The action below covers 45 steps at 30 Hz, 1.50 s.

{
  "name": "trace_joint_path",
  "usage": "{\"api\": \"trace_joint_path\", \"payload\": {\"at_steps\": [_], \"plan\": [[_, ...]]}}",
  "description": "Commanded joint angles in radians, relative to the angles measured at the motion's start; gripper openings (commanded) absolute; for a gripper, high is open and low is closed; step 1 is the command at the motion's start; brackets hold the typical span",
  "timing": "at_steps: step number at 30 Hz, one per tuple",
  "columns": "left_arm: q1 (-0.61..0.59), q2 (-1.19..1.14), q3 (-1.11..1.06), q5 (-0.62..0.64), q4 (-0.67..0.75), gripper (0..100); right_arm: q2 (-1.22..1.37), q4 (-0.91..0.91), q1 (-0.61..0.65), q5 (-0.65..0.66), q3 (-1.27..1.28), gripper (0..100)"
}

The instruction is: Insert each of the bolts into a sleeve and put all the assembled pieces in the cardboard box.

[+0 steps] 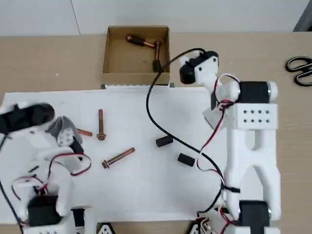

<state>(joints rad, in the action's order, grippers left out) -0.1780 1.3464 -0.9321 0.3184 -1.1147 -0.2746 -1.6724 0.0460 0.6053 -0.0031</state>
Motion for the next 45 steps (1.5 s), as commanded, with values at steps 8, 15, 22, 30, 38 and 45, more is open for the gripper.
{"api": "trace_joint_path", "payload": {"at_steps": [8, 15, 22, 30, 38, 45], "plan": [[-0.014, -0.500, 0.294, 0.195, -0.015, 1, -0.248, 0.010, -0.114, -0.011, 0.209, 0.4], [-0.089, -0.713, 0.329, 0.474, -0.020, 1, -0.344, 0.061, -0.194, -0.012, 0.373, 0.4], [-0.118, -0.902, 0.389, 0.597, -0.021, 1, -0.409, 0.070, -0.196, -0.012, 0.434, 0.4], [-0.118, -1.105, 0.469, 0.628, -0.029, 1, -0.414, 0.062, -0.193, -0.078, 0.436, 0.4], [-0.118, -1.275, 0.661, 0.667, -0.184, 6, -0.417, 0.065, -0.193, -0.110, 0.462, 0.4], [-0.120, -1.361, 0.751, 0.667, -0.232, 10, -0.418, 0.070, -0.193, -0.132, 0.516, 0.4]]}}
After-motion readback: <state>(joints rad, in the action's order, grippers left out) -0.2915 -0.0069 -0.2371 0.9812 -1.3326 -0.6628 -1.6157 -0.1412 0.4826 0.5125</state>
